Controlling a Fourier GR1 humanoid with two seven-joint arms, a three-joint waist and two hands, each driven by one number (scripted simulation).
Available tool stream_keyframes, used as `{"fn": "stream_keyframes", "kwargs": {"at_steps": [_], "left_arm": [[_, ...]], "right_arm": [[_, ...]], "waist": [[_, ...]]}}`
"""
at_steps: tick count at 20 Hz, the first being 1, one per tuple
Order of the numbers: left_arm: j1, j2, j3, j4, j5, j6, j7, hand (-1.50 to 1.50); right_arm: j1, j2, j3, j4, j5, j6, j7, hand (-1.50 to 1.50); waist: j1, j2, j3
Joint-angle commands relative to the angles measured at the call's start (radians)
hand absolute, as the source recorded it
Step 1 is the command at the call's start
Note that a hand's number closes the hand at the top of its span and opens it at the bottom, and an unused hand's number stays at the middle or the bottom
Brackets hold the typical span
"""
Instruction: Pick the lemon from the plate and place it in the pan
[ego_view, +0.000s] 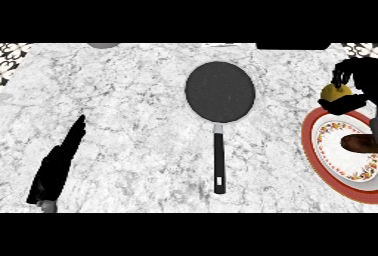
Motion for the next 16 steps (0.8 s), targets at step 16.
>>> {"fn": "stream_keyframes", "kwargs": {"at_steps": [16], "left_arm": [[-0.01,-0.032,-0.007,0.035,-0.035,-0.015,-0.021,0.0]], "right_arm": [[-0.445,0.381,-0.017,0.308,-0.013,-0.101,-0.006,1.5]], "waist": [[0.02,0.006,-0.002]]}}
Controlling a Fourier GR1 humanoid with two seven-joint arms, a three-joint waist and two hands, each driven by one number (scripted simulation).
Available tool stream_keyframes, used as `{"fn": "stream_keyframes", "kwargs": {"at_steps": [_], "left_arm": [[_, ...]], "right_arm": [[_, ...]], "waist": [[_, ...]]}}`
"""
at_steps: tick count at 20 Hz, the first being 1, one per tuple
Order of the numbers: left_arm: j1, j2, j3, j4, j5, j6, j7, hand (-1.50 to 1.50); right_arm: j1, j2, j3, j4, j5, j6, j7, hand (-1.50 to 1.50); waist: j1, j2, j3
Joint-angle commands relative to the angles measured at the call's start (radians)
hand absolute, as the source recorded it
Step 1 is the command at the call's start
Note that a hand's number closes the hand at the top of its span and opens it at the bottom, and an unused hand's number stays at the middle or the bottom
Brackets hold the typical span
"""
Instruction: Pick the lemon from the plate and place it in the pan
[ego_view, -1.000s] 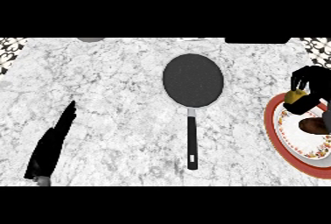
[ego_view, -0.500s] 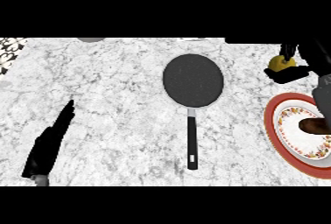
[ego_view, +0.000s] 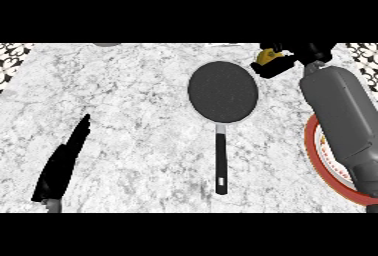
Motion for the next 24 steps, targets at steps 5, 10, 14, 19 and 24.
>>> {"fn": "stream_keyframes", "kwargs": {"at_steps": [5,10,14,19,24], "left_arm": [[-0.016,0.038,0.033,-0.028,0.021,-0.045,0.01,0.0],[-0.03,-0.021,-0.015,-0.02,-0.013,-0.011,0.015,0.0],[-0.074,-0.008,0.001,0.032,0.0,-0.034,-0.002,0.0],[-0.047,-0.016,-0.021,-0.022,-0.004,-0.036,0.022,0.0],[-0.062,-0.012,-0.008,0.002,-0.016,-0.027,0.005,0.0]], "right_arm": [[-0.153,0.162,-0.031,0.31,0.009,-0.087,-0.025,1.5],[-0.202,0.209,-0.005,0.471,0.07,-0.127,-0.023,1.5],[-0.237,0.231,0.052,0.549,0.131,-0.083,-0.032,1.5],[-0.212,0.288,-0.148,0.625,-0.074,0.028,0.067,-1.5],[-0.199,0.317,-0.255,0.586,-0.178,-0.036,-0.038,-1.5]], "waist": [[0.031,0.01,0.001],[0.046,0.018,0.001],[0.06,0.029,0.0],[0.068,0.028,0.002],[0.061,0.033,0.002]]}}
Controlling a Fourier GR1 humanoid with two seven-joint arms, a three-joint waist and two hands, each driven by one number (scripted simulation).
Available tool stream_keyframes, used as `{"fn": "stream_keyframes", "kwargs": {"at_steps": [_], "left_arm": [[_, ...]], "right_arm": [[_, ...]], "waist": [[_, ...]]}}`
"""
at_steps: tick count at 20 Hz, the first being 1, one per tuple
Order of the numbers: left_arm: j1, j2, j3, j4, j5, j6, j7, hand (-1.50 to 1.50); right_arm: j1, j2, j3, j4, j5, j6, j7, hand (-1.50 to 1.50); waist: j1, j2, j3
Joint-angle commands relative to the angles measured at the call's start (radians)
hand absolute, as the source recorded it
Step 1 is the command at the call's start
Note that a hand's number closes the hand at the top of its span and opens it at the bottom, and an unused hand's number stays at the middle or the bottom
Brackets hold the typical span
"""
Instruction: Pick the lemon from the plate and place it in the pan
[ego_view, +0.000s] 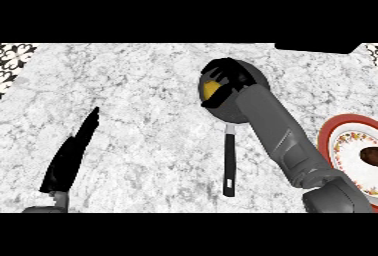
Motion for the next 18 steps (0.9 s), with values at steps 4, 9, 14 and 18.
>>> {"fn": "stream_keyframes", "kwargs": {"at_steps": [4,9,14,18], "left_arm": [[0.004,-0.007,-0.005,-0.007,-0.024,0.02,0.014,0.0],[0.017,-0.022,-0.017,-0.011,-0.007,0.003,0.011,0.0],[0.021,0.027,0.034,-0.002,0.014,-0.024,-0.011,0.0],[-0.036,0.018,0.051,-0.008,0.009,-0.002,0.053,0.0]], "right_arm": [[0.003,0.018,-0.137,-0.06,-0.124,-0.142,-0.132,-1.5],[-0.014,-0.022,-0.244,-0.078,-0.214,-0.225,-0.159,-1.5],[0.016,-0.12,-0.323,-0.063,-0.271,-0.278,-0.165,-1.5],[0.07,-0.224,-0.375,-0.064,-0.32,-0.19,-0.247,-1.5]], "waist": [[-0.005,-0.001,0.001],[-0.006,-0.001,0.0],[-0.018,-0.006,-0.001],[-0.035,-0.006,0.001]]}}
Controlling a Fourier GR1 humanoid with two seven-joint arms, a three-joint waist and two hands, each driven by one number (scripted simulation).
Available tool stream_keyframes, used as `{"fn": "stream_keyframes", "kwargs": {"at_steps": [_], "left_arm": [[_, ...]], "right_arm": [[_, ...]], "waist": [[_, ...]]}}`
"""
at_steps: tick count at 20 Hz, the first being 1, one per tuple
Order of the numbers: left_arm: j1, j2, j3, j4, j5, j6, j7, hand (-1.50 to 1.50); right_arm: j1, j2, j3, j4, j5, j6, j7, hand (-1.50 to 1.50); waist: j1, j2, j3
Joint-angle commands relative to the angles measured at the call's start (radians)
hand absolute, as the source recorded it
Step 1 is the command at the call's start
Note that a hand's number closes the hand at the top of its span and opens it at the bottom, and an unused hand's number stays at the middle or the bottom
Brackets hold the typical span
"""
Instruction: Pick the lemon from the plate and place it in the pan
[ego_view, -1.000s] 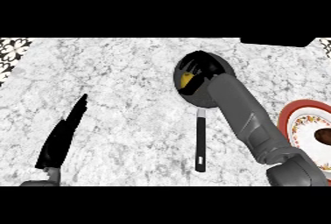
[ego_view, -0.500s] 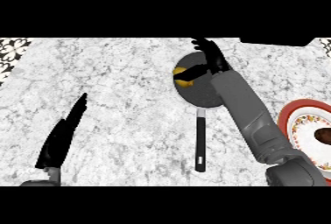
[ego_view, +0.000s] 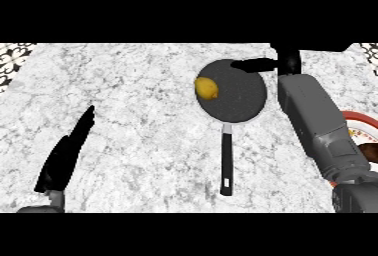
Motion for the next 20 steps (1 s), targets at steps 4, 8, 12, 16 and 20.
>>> {"fn": "stream_keyframes", "kwargs": {"at_steps": [4,8,12,16,20], "left_arm": [[0.033,-0.012,-0.004,-0.022,-0.009,0.009,0.011,0.0],[0.026,-0.017,0.001,-0.014,-0.008,0.011,-0.004,0.0],[0.048,-0.013,0.013,0.0,0.002,-0.001,-0.035,0.0],[0.068,-0.038,-0.018,-0.019,-0.019,0.012,-0.021,0.0],[0.04,-0.01,0.008,-0.007,-0.002,-0.017,-0.016,0.0]], "right_arm": [[0.1,-0.196,-0.051,0.005,-0.045,0.155,-0.132,-1.5],[0.134,-0.294,-0.06,0.026,-0.046,0.217,-0.18,-1.5],[0.169,-0.383,-0.059,0.041,-0.043,0.297,-0.205,-1.5],[0.198,-0.457,-0.063,0.059,-0.044,0.375,-0.239,-1.5],[0.231,-0.506,-0.076,0.076,-0.054,0.429,-0.267,-1.5]], "waist": [[-0.023,-0.011,0.001],[-0.016,-0.006,0.001],[-0.022,-0.011,0.001],[-0.012,-0.007,0.002],[-0.011,-0.005,0.003]]}}
